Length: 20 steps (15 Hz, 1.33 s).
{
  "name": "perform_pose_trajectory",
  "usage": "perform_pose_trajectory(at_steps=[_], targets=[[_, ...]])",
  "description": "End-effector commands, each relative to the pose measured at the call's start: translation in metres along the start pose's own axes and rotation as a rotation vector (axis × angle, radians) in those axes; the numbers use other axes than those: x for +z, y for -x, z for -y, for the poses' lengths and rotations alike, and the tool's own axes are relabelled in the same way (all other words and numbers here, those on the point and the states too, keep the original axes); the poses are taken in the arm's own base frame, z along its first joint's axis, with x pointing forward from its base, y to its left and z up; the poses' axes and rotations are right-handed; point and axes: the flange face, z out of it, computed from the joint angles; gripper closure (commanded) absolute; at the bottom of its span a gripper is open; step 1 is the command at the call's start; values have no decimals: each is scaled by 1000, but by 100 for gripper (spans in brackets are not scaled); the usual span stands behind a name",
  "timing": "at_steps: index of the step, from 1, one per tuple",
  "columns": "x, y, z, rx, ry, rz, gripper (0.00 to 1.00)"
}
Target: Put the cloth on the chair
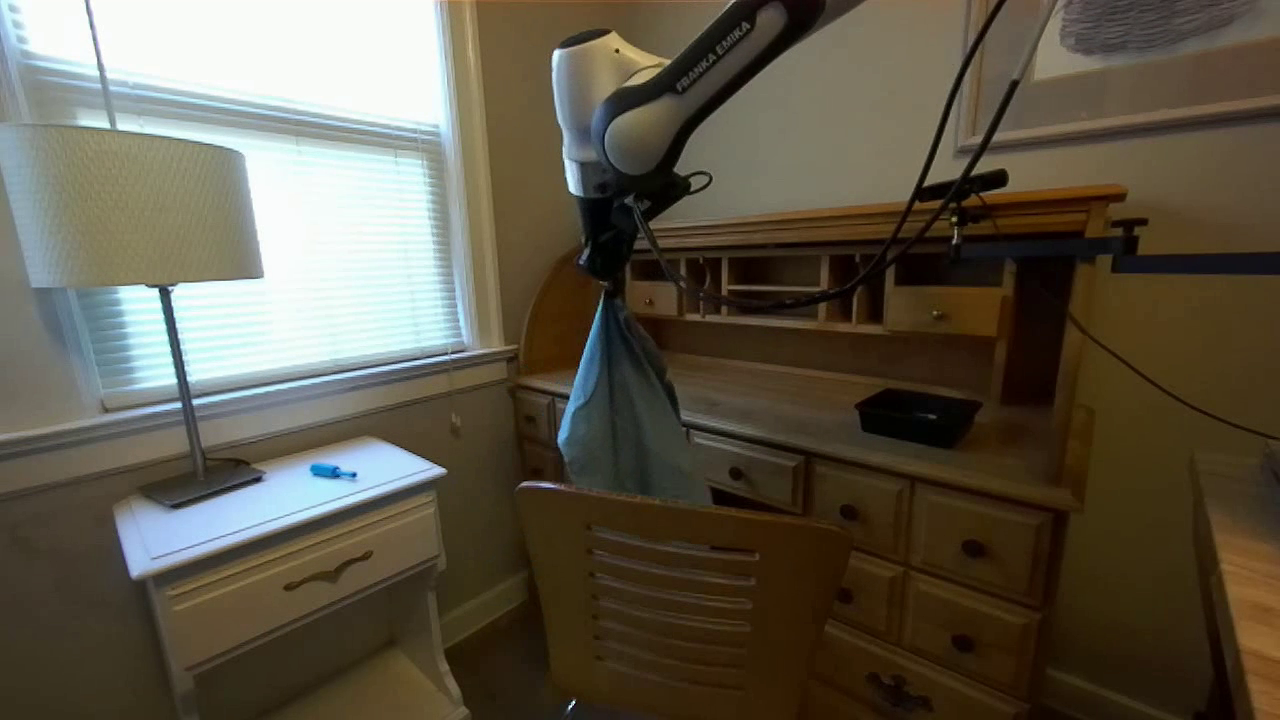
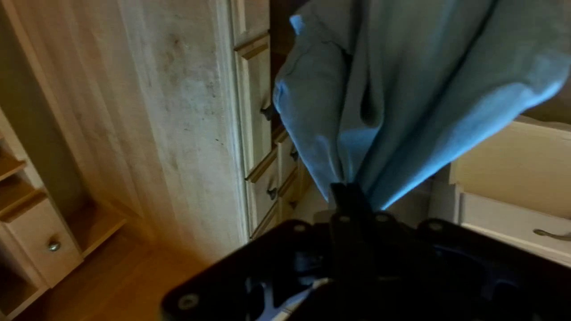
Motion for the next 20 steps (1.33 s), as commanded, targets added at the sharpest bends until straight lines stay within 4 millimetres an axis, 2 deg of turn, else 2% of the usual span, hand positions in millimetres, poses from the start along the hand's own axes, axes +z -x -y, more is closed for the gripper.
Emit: perform_pose_trajectory(at_steps=[1, 4, 6, 9, 12, 16, 20], targets=[[2, 30, -23, 25, -175, -53, 100], [21, 59, -37, 27, -305, -87, 100], [30, 83, -35, 7, -393, -91, 100], [31, 124, -18, -55, -525, -72, 100], [14, 163, 15, -168, -656, -29, 100], [-10, 186, 49, -403, -728, -24, 100], [-26, 182, 56, -617, -677, -81, 100]])
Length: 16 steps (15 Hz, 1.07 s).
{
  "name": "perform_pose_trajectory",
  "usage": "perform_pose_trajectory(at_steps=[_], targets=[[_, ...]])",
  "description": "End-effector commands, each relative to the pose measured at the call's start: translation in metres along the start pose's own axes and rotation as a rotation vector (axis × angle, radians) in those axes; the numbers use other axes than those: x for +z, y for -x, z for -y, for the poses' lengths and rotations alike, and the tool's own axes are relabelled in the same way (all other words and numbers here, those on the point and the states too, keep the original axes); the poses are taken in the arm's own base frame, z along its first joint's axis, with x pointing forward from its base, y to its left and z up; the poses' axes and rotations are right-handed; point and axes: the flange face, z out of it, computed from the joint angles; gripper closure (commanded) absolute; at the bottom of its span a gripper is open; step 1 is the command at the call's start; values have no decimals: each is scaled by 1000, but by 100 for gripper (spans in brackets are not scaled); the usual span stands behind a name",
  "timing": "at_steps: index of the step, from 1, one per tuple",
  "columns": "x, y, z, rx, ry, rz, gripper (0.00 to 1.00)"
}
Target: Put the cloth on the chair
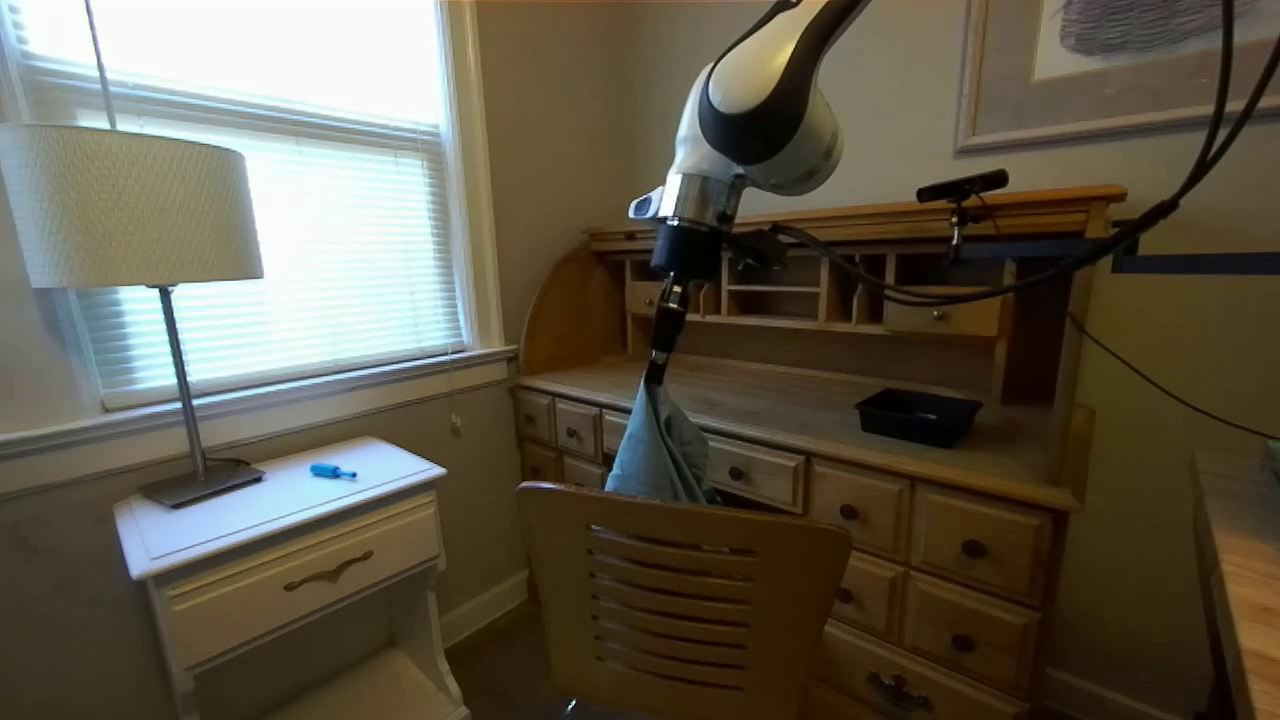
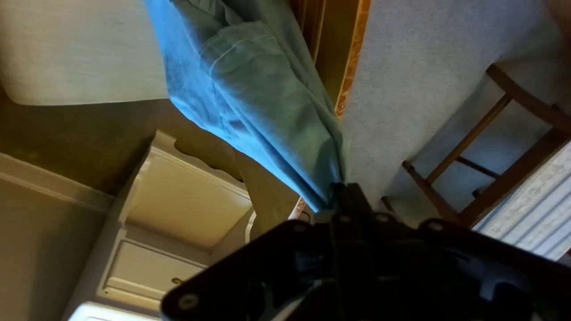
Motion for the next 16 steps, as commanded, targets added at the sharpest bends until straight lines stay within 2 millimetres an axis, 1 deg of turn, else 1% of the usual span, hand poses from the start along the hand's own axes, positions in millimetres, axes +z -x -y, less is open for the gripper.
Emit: perform_pose_trajectory(at_steps=[1, 4, 6, 7, 9, 13, 14, 16], targets=[[-24, -6, 9, -184, 56, 28, 100], [-41, -22, 12, -298, 125, 45, 100], [-49, -28, 11, -324, 162, 43, 100], [-35, -24, 11, -277, 129, 23, 99], [-41, -28, 11, -294, 147, 22, 99], [-42, -27, 9, -298, 151, 23, 100], [-42, -31, 10, -311, 157, 18, 100], [-59, -47, 8, -357, 198, -1, 100]])
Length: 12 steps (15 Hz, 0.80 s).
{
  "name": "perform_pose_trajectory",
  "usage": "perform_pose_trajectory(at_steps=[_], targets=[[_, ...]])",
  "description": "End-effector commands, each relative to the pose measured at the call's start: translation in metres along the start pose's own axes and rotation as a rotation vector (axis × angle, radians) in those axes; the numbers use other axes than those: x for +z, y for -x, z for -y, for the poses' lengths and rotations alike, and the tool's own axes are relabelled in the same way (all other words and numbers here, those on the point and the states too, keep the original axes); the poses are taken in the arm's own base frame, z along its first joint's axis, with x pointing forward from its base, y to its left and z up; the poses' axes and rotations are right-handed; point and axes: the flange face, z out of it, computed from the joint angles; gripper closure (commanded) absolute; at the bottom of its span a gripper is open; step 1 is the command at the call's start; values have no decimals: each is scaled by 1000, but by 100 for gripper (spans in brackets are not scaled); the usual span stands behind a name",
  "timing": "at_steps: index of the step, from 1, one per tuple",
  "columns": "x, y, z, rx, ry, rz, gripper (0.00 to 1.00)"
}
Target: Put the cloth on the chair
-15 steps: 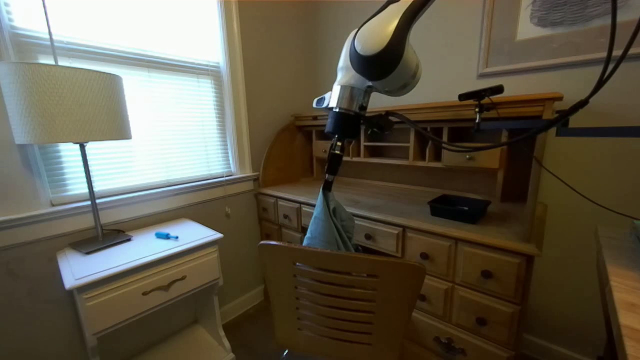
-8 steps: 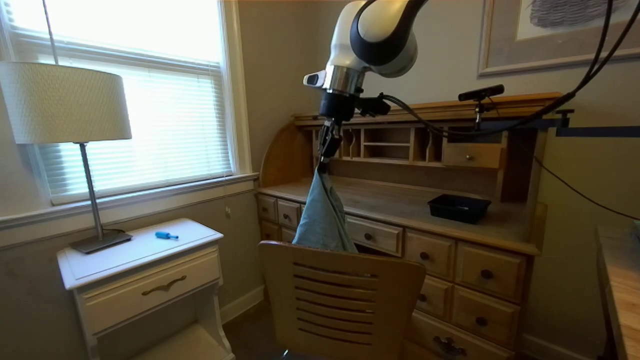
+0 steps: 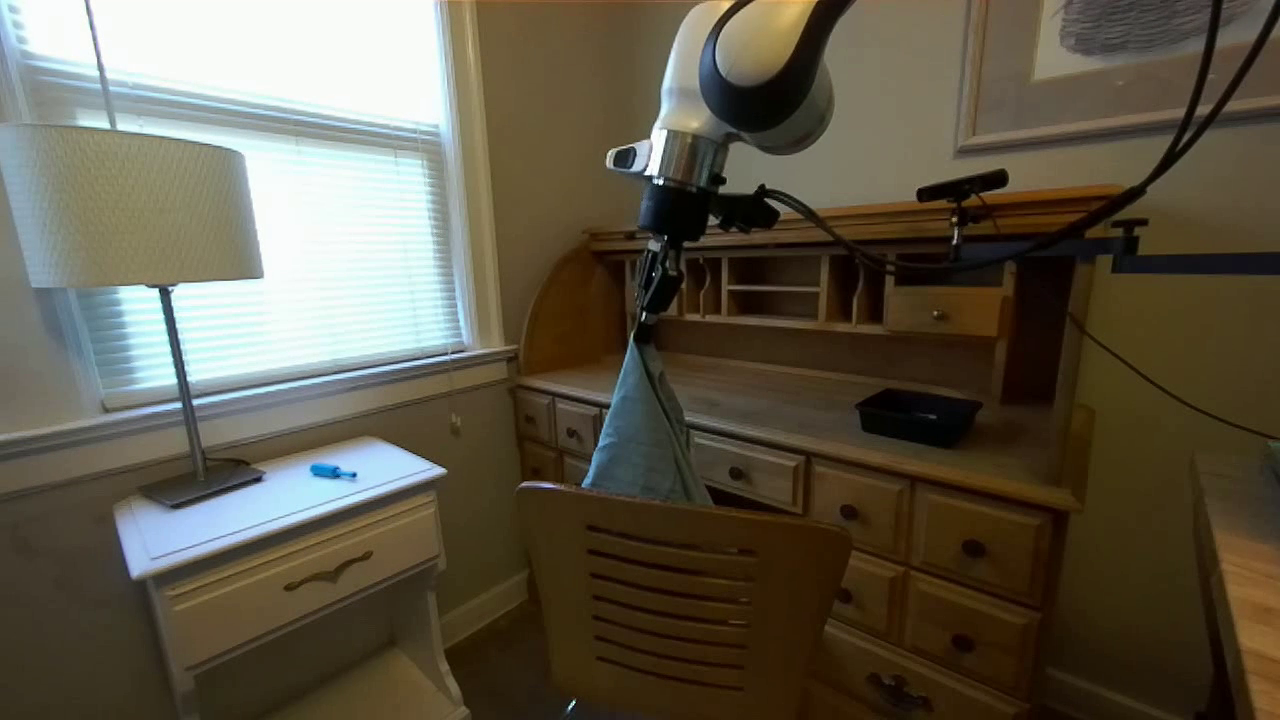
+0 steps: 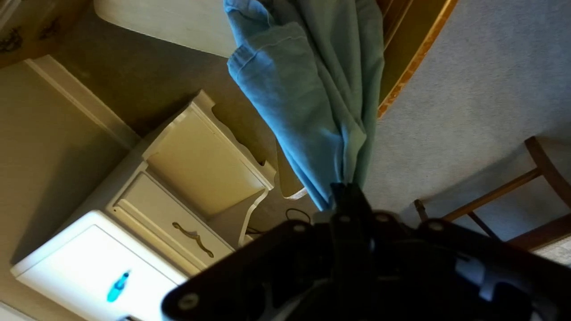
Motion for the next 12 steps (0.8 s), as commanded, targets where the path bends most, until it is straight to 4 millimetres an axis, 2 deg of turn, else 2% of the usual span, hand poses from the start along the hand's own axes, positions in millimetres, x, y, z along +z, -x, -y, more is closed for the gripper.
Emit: perform_pose_trajectory(at_steps=[1, 4, 6, 10, 12], targets=[[-27, -25, -13, -84, 69, -10, 100], [-53, -54, -25, -177, 131, -20, 100], [-65, -82, -24, -273, 144, -65, 100], [-78, -140, 6, -475, 128, -171, 100], [-74, -163, 29, -567, 94, -221, 100]])
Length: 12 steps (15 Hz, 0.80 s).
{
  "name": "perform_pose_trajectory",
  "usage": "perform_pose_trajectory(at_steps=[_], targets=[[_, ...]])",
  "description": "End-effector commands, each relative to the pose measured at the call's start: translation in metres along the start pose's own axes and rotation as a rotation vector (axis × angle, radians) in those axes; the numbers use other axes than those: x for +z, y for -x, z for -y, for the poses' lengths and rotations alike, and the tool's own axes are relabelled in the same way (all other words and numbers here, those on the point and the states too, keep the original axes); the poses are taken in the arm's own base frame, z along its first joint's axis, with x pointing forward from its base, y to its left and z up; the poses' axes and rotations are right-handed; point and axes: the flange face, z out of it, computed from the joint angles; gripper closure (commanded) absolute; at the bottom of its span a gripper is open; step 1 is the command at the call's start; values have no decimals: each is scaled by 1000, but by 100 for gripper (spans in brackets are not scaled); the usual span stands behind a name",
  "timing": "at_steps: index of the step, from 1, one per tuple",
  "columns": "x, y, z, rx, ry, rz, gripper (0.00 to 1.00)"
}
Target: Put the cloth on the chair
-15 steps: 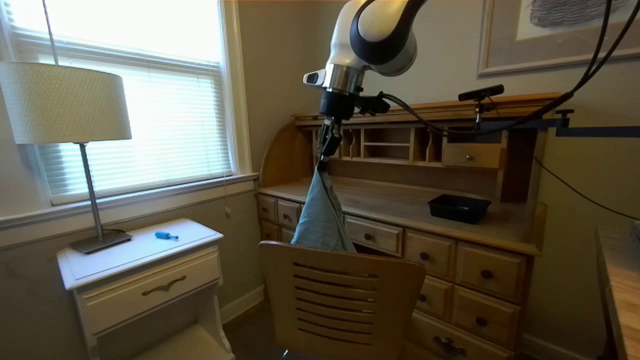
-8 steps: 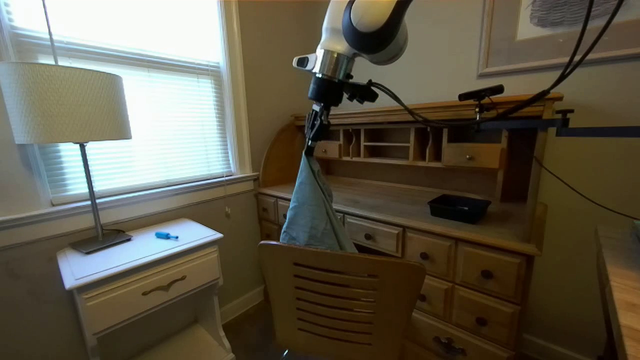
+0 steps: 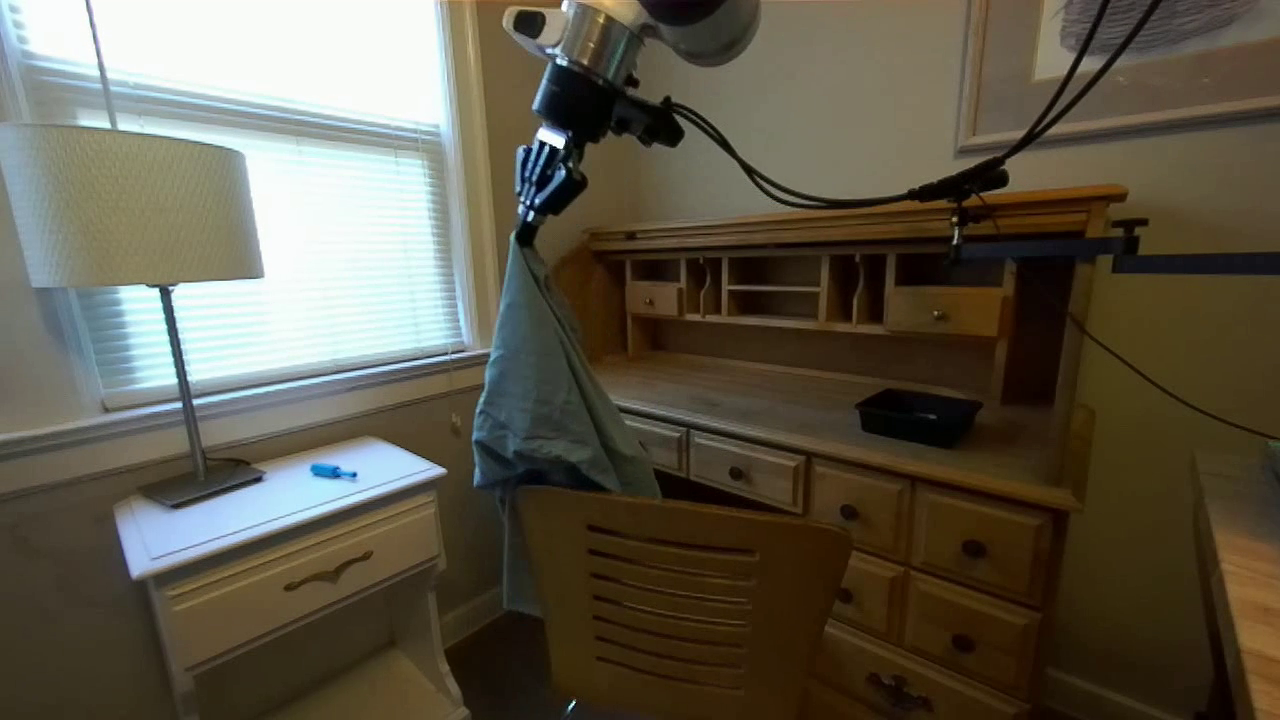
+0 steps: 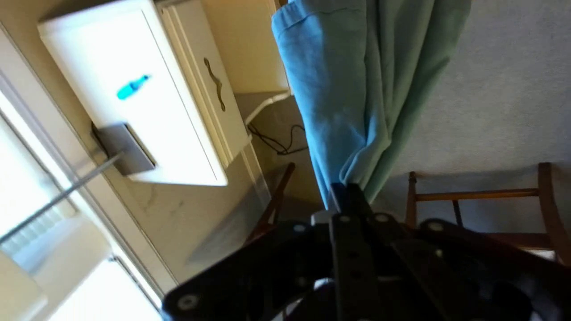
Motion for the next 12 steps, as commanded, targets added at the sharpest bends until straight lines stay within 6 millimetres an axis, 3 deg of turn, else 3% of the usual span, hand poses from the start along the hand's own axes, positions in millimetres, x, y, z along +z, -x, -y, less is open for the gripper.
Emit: perform_pose_trajectory(at_steps=[1, 4, 8, 12], targets=[[10, -49, 9, -155, -52, -110, 100], [18, -64, 28, -246, -114, -210, 100], [27, -39, 41, -171, -149, -229, 100], [31, -35, 48, -294, -200, -279, 100]])
